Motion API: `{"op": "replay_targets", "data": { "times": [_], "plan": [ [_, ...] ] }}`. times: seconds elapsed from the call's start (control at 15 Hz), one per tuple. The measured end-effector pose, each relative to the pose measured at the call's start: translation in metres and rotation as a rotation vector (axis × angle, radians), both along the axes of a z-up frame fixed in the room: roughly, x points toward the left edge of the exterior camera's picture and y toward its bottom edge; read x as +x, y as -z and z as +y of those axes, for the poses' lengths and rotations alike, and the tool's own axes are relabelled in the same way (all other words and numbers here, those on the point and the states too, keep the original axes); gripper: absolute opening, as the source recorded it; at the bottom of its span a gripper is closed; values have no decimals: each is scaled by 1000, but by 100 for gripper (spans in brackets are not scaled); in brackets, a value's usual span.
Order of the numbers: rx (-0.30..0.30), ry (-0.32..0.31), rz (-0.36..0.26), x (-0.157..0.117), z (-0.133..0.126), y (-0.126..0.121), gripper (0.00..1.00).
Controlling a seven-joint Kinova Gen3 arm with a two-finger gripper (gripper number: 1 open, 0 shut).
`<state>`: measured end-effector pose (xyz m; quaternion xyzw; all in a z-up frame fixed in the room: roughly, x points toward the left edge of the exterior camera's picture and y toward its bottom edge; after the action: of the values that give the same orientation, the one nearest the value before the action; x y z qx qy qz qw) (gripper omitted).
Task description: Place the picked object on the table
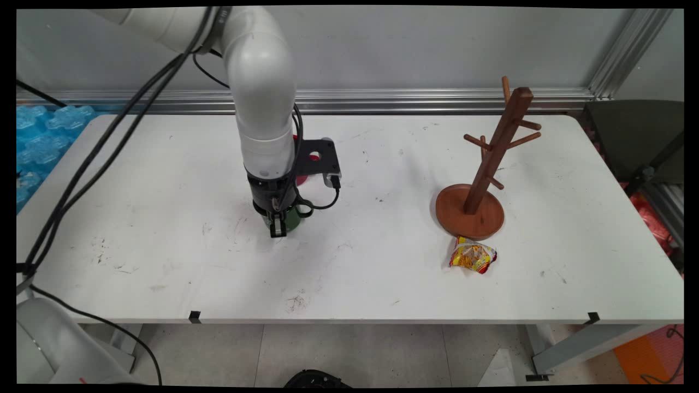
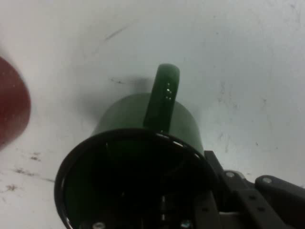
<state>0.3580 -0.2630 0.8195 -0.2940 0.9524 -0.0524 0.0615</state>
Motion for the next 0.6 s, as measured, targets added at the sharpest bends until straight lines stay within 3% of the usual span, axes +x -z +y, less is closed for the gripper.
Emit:
{"op": "replay_targets", "data": {
  "times": [0.6],
  "plan": [
    [39, -24, -25, -9, -3, 13, 0]
  ]
}}
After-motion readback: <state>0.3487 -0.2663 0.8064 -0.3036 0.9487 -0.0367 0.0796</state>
